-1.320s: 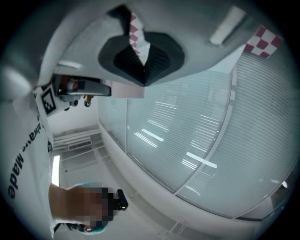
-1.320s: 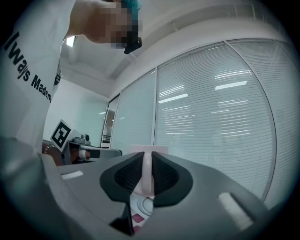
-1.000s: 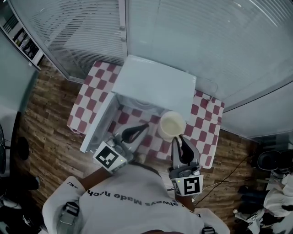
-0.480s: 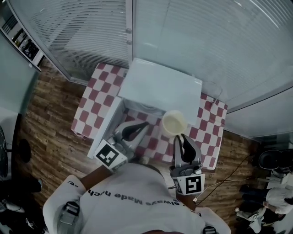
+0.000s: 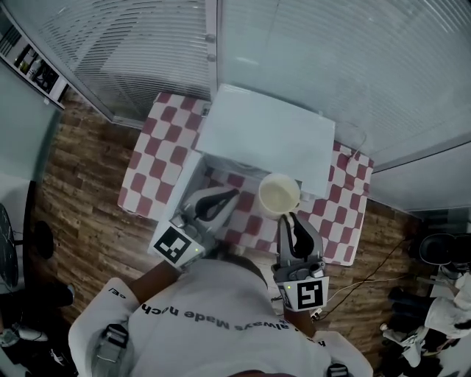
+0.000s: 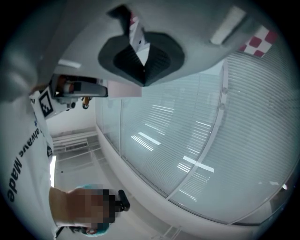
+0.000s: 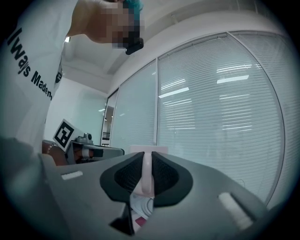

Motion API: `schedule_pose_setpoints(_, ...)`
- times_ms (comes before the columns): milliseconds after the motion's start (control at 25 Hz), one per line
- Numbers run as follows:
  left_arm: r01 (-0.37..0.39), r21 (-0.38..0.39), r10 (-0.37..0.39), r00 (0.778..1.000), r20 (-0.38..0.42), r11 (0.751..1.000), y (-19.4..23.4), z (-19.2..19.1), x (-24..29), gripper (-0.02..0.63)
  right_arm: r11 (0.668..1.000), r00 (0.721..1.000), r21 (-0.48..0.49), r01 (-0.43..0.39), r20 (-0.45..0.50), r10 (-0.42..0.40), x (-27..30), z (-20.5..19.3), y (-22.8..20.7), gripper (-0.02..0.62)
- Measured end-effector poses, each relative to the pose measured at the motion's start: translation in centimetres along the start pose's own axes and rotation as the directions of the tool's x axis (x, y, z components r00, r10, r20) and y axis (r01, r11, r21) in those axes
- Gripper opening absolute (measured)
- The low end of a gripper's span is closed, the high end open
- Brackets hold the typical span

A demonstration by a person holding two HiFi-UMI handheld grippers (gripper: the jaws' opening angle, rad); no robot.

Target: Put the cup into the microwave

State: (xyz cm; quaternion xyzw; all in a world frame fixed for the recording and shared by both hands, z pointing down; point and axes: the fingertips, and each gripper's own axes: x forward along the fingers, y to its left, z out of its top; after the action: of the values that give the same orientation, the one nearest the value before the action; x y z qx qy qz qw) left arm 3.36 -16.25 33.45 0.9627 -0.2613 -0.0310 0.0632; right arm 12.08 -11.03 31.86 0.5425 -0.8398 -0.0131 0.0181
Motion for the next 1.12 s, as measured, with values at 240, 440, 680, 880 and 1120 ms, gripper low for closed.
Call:
schedule_pose_setpoints(240,-0.019,-0.019,0.018,0.999,-0.049,1.0,1.2,-3.9,-0.1,0.003,1.0,0.999,0.017,0.01,-0.042,-0.01,0.8,-3.7,0.2,0.048)
schedule_pose_setpoints(440,-0.019,-0.036,0.016,0.997,-0.078,0.999,1.6,-6.9,0.4,0.003,1.0,0.997,0.0,-0.006,-0.072,0.006,1.1,-7.7,0.3,0.048)
schedule_pose_setpoints(680,-0.035,0.005,0.036,0.994,-0.107,0.999,2.6,-11.7,0.8,0.003,1.0,0.999,0.004,-0.002,-0.054,0.003,2.2,-11.9,1.0,0.048)
schedule_pose_setpoints(880,-0.053,-0.017,0.05,0.992,-0.118,0.998,3.9,-14.8,1.5,0.004,1.0,0.994,0.012,0.011,-0.112,-0.009,3.1,-16.7,0.8,0.048)
schedule_pose_setpoints(1120,-0.079,-0.019,0.076,0.99,-0.122,0.997,6.2,-17.7,2.3,0.003,1.0,0.994,-0.01,0.027,-0.108,-0.028,5.3,-20.0,-0.1,0.048)
